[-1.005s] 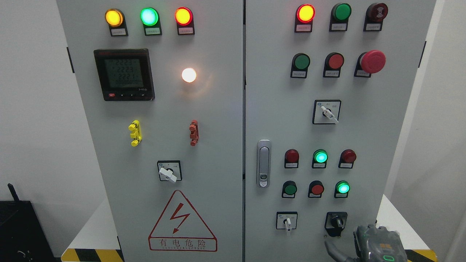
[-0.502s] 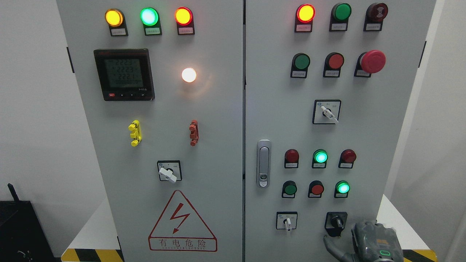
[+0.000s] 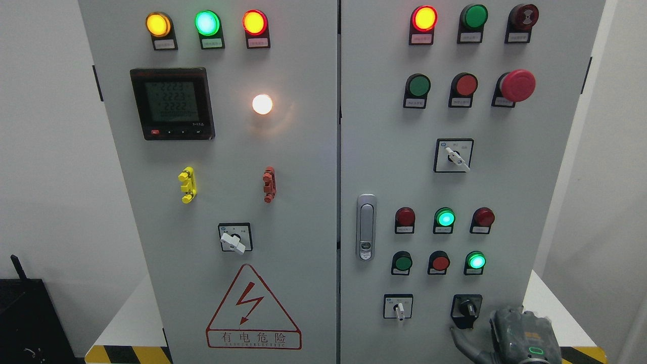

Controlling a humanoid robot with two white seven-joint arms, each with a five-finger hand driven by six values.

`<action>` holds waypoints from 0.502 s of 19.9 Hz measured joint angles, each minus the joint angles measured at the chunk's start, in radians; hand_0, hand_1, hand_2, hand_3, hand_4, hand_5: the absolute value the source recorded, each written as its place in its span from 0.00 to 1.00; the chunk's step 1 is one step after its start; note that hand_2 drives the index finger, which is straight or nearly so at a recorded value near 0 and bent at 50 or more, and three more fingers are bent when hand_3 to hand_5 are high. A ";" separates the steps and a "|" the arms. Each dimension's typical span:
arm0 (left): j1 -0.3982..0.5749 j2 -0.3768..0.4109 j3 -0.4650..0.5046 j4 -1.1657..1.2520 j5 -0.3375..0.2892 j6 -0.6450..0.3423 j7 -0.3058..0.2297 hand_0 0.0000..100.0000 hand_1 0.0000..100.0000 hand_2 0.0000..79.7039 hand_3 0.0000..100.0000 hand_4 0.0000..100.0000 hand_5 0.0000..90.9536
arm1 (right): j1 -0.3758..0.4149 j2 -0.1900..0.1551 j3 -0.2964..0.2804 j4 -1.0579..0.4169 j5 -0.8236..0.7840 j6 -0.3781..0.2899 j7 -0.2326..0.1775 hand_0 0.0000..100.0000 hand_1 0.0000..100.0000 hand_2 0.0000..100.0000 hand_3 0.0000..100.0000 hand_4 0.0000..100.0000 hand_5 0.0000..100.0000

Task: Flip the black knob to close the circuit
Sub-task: 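Grip the black knob with the right hand and twist it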

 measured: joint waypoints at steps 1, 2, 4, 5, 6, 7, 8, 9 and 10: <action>0.000 0.000 0.000 0.000 0.000 0.000 0.000 0.00 0.00 0.00 0.05 0.02 0.00 | -0.001 0.000 -0.001 0.001 -0.001 0.005 0.000 0.00 0.00 0.91 1.00 0.84 0.84; 0.000 0.000 0.000 0.000 0.000 0.000 0.000 0.00 0.00 0.00 0.05 0.02 0.00 | -0.003 0.000 -0.002 0.002 -0.002 0.009 0.000 0.00 0.00 0.91 1.00 0.84 0.84; 0.000 0.000 0.000 0.000 0.000 0.000 0.000 0.00 0.00 0.00 0.05 0.02 0.00 | -0.007 0.000 -0.004 0.004 -0.003 0.013 0.000 0.00 0.00 0.91 1.00 0.84 0.84; 0.000 0.000 0.000 0.000 0.000 0.000 0.000 0.00 0.00 0.00 0.05 0.02 0.00 | -0.009 0.000 -0.005 0.005 -0.004 0.016 0.001 0.00 0.00 0.91 1.00 0.84 0.84; 0.000 0.000 0.000 0.000 0.000 0.000 0.000 0.00 0.00 0.00 0.05 0.02 0.00 | -0.010 0.000 -0.005 0.005 -0.004 0.018 0.001 0.00 0.00 0.91 1.00 0.84 0.85; 0.000 0.000 0.000 0.000 0.000 0.000 0.000 0.00 0.00 0.00 0.05 0.02 0.00 | -0.012 0.000 -0.006 0.006 -0.004 0.020 0.002 0.00 0.00 0.91 1.00 0.84 0.85; 0.000 0.000 0.000 0.000 0.000 0.000 0.000 0.00 0.00 0.00 0.05 0.02 0.00 | -0.012 0.000 -0.006 0.006 -0.005 0.023 0.003 0.00 0.00 0.91 1.00 0.84 0.85; 0.000 0.000 0.000 0.000 0.000 0.000 0.000 0.00 0.00 0.00 0.05 0.02 0.00 | -0.013 0.000 -0.006 0.007 -0.005 0.025 0.003 0.00 0.00 0.91 1.00 0.84 0.85; 0.000 0.000 0.000 0.000 0.000 0.000 0.000 0.00 0.00 0.00 0.05 0.02 0.00 | -0.015 0.000 -0.006 0.007 -0.005 0.027 0.003 0.00 0.00 0.91 1.00 0.84 0.85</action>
